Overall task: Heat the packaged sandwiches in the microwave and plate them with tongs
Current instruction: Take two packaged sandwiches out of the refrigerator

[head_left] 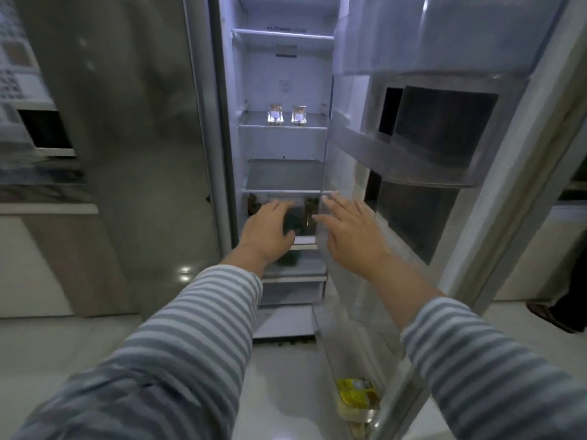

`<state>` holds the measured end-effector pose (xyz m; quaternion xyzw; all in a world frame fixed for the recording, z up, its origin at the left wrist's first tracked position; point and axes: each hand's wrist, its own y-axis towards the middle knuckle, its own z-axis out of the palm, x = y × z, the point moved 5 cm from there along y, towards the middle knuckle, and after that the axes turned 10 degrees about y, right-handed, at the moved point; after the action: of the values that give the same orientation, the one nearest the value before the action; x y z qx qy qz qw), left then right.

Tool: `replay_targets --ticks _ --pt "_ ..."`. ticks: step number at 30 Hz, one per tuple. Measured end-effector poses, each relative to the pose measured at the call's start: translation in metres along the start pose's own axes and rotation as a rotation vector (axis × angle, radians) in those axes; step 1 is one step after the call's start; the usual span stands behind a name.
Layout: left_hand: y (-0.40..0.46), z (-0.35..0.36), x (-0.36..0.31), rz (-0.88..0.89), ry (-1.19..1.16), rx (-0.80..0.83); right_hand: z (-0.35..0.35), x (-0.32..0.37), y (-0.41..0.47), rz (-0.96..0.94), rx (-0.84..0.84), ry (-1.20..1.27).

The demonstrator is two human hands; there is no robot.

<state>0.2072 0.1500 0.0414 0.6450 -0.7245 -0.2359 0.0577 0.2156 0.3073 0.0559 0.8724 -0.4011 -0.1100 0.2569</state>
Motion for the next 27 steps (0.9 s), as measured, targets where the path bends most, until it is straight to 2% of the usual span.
replay_targets --ticks 4,7,12,27 --pt "-0.004 0.006 0.043 -0.127 -0.116 0.102 0.052 0.008 0.025 0.168 0.291 0.215" --pt "0.005 0.021 0.074 -0.185 -0.127 0.188 0.091 0.001 0.044 0.34 0.351 0.411" --pt "0.045 0.049 0.12 -0.192 -0.082 0.345 0.136 -0.017 0.086 0.471 0.464 0.458" --pt "0.211 0.103 0.19 -0.133 -0.171 0.39 0.217 -0.092 0.223 0.585 0.412 0.438"
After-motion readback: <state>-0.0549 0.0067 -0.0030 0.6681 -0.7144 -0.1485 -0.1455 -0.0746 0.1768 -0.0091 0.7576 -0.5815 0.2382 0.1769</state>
